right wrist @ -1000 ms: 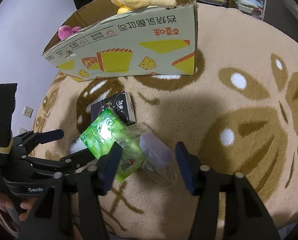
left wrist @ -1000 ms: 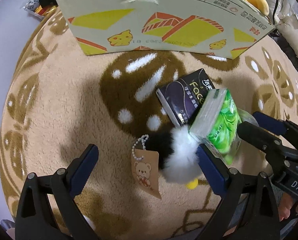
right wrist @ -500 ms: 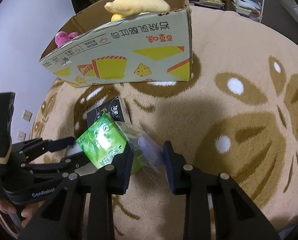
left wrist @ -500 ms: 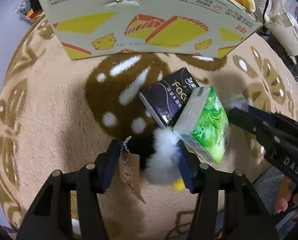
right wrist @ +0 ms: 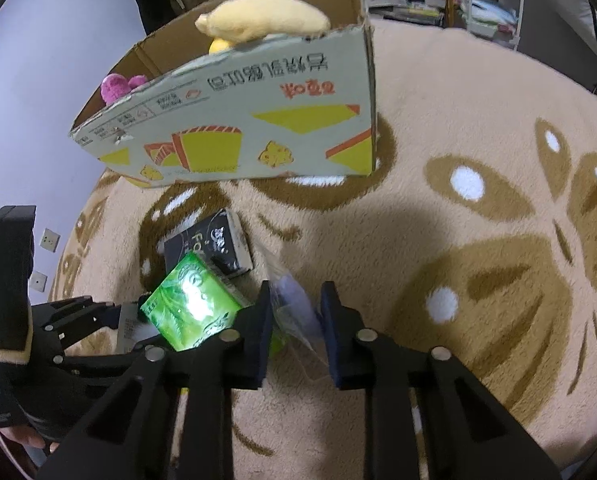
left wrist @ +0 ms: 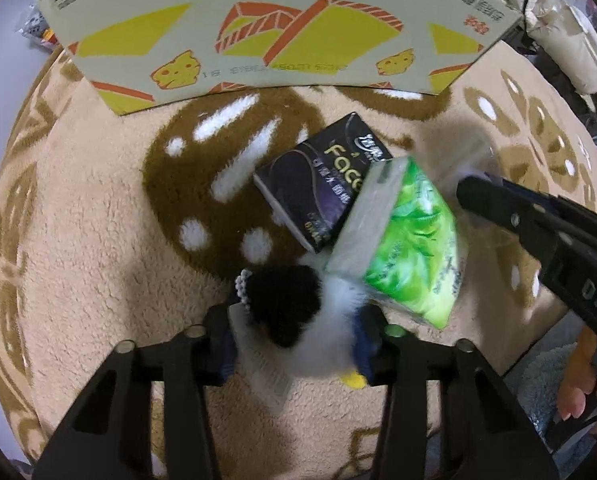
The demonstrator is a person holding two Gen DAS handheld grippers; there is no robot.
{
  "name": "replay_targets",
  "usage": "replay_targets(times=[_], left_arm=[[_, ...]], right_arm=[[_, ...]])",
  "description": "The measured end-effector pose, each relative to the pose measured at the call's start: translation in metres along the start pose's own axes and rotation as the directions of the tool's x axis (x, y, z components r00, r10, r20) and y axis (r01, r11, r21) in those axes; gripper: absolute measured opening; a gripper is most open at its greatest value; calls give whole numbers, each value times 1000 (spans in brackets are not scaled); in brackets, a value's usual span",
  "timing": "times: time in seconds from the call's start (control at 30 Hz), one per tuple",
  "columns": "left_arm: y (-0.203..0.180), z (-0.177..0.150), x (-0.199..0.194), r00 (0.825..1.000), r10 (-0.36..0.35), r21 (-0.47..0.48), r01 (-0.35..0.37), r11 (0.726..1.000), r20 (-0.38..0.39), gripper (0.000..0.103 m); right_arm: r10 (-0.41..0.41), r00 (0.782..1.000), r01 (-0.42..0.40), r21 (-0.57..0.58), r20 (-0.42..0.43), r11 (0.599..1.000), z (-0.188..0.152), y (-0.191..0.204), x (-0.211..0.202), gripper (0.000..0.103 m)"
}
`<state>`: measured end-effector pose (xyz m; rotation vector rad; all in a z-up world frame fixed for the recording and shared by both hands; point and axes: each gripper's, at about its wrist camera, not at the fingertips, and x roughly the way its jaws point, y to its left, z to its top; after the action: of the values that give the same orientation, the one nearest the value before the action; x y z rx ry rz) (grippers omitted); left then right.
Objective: Organize soft objects
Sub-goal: 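Close the left tool on the white plush keychain while the right tool grips the clear bag, then lift the keychain and clear bag and carry both over the box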
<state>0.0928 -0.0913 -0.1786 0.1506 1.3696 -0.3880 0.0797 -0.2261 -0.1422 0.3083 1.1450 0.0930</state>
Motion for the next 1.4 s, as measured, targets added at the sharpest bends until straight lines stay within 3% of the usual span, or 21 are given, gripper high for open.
replay_targets(times=[0.17,0.43,0.57,0.73,0.8,0.97,1.13,1.33,1.4], left_arm=[[5,-1,-2,999,-37,-43,38,998,19,38],[-1,-7,-20,996,19,-15,-18,1000,84,38],[7,-8,-32,989,55,-46,-49,998,140,38],[13,-15,-58,965,96,-65,-82,994,244,38],[17,-20,-71,951,107,-64,-93,994,291,38],[11,-32,-99,894,140,-73,-120,990,426,38],[14,-40,-126,828,178,-96,-150,984,531,38],[6,-51,-155,732,221,-116,-192,975,644,38],[4,-52,-161,718,212,-112,-185,976,663,38]], right_arm=[[12,1000,-12,-32,14,999,-2,8,-1,15],[15,997,-11,-47,80,999,-3,11,-13,15],[29,990,-20,-64,140,998,-4,15,-26,15],[35,975,-11,-111,217,994,-6,26,-43,15],[39,967,-8,-122,253,992,-7,28,-50,15],[43,923,20,-159,383,987,-11,34,-79,15],[49,875,52,-195,481,980,-16,45,-101,15],[74,828,72,-237,555,969,-20,57,-120,15],[94,815,65,-252,571,966,-17,60,-124,15]])
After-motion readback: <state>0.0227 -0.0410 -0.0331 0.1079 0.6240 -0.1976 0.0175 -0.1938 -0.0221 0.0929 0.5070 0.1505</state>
